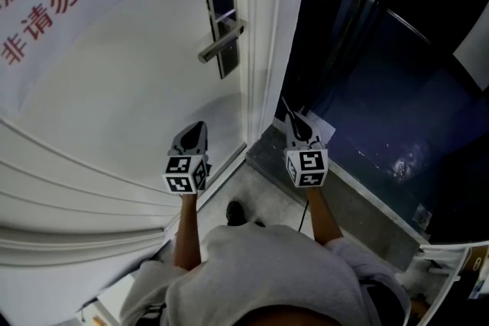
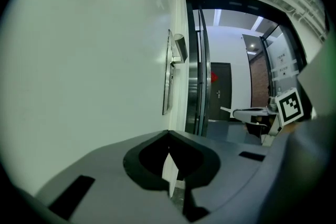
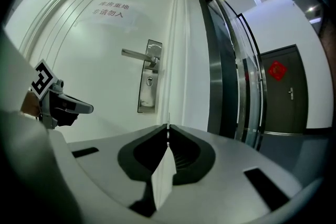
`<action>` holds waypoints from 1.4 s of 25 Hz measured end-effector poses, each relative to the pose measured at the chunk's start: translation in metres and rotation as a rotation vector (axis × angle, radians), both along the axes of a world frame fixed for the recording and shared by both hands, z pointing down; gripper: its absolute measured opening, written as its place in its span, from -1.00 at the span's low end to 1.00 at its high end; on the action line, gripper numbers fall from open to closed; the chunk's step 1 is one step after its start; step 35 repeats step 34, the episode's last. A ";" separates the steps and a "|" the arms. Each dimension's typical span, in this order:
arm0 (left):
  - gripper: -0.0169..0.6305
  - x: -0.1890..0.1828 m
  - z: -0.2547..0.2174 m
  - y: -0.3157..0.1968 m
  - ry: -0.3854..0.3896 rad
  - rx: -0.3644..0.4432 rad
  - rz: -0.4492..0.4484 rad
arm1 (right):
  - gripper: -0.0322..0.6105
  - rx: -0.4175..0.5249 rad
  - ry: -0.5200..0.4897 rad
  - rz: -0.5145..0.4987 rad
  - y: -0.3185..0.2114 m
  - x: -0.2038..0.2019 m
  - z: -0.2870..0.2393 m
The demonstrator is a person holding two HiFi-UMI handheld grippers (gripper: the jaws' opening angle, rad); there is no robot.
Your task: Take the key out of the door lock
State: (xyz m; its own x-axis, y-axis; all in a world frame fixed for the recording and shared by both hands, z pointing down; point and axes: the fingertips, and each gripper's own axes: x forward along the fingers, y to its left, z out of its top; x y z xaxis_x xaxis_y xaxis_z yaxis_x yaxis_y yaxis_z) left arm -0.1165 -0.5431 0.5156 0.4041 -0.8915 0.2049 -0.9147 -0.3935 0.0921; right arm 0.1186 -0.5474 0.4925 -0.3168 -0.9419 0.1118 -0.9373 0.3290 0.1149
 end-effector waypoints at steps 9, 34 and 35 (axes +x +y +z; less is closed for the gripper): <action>-0.89 0.001 -0.001 0.009 -0.001 0.002 -0.007 | -0.80 0.006 0.005 0.007 0.009 0.002 -0.001; -0.89 -0.006 0.002 0.022 0.005 -0.010 -0.017 | -0.80 -0.015 0.031 -0.017 0.015 -0.014 -0.001; -0.89 -0.006 0.002 0.022 0.005 -0.010 -0.017 | -0.80 -0.015 0.031 -0.017 0.015 -0.014 -0.001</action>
